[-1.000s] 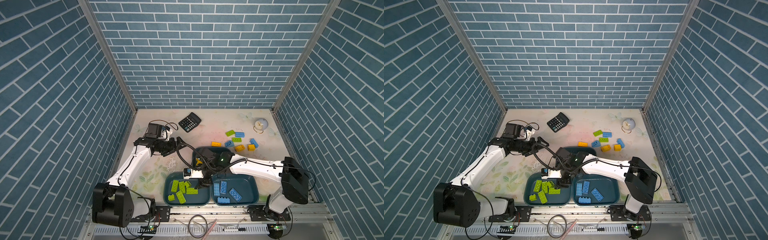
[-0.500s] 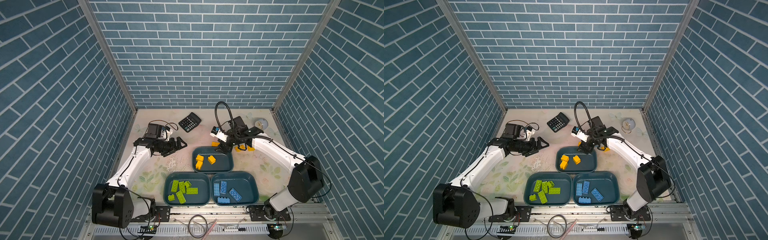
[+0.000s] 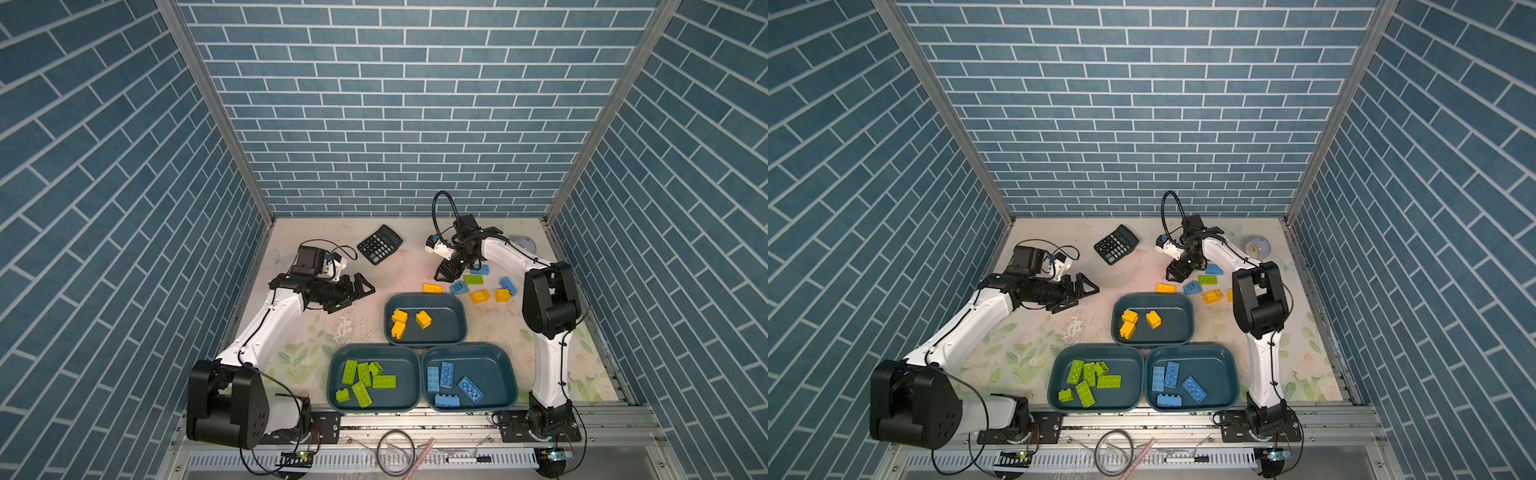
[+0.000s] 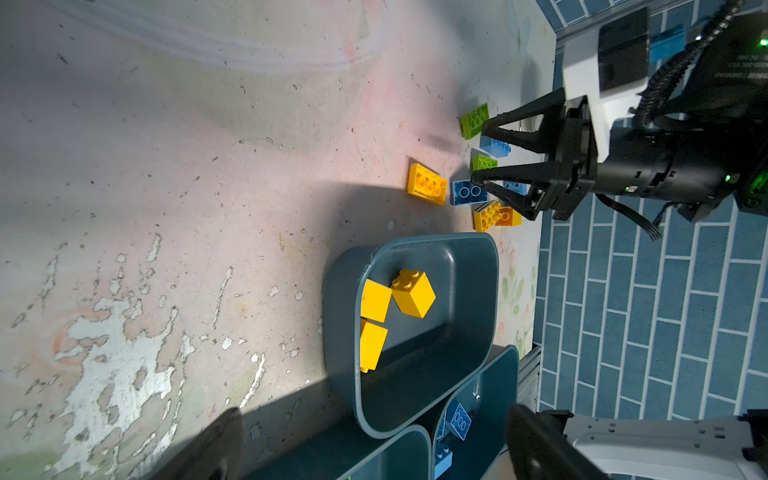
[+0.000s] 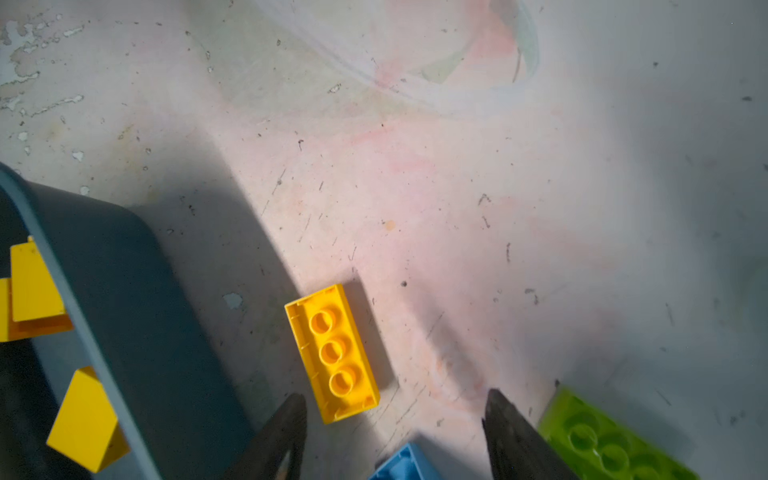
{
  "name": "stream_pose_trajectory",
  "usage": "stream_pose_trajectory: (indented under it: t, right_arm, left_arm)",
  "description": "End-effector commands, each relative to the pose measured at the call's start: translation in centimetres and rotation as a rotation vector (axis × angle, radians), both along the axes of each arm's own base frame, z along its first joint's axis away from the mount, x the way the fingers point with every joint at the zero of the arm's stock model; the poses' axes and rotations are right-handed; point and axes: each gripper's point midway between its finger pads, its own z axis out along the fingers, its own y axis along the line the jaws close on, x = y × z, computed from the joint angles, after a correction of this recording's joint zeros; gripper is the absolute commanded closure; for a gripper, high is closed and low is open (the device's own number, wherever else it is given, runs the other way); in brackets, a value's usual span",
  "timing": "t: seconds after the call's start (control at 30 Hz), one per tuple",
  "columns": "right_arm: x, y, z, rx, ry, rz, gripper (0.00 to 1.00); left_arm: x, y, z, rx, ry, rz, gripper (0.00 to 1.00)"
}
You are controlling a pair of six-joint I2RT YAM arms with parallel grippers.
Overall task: Sort the legos into containers by color
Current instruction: 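Move the right gripper back over the yellow 2x4 brick, then grasp the yellow 2x4 brick with the right gripper and lift it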
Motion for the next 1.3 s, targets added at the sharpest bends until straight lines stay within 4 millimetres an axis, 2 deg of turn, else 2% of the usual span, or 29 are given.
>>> stream_pose_trajectory:
  t: [0.0,0.33,0.43,0.8,1.0,1.13,1.27]
  right_arm:
    - [-1.5,0.7,-0.8,0.013,0.075,0.115,0.32]
    - [-2.6,2.5,-3.3,0.035,0.120,0.213,0.33]
    - [-2.6,2.5,-4.1,0.001,0.106,0.224,0.33]
    - [-0.9,2.0,-6.4,-0.141,0.015,0.227,0.36]
    - [0.9,1.4,-6.3,-0.203,-0.056,0.195,0.37]
    - [2.1,1.1,-5.2,-0.199,-0.085,0.157,0.37]
    - [2.4,0.8,-4.5,-0.195,-0.079,0.147,0.38]
  left_arm:
    - [-0.1,0.3,-0.1,0.008,0.008,-0.001,0.00]
    - [-0.5,0.6,-0.7,0.022,0.038,-0.001,0.00]
    - [-0.5,0.7,-0.7,0.031,0.042,-0.007,0.00]
    - [-0.5,0.9,-1.1,0.043,0.053,-0.016,0.00]
    - [-0.7,1.0,-1.5,0.048,0.063,-0.017,0.00]
    - [-0.8,1.2,-1.7,0.049,0.069,-0.013,0.00]
    - [-0.7,1.3,-1.9,0.050,0.075,-0.013,0.00]
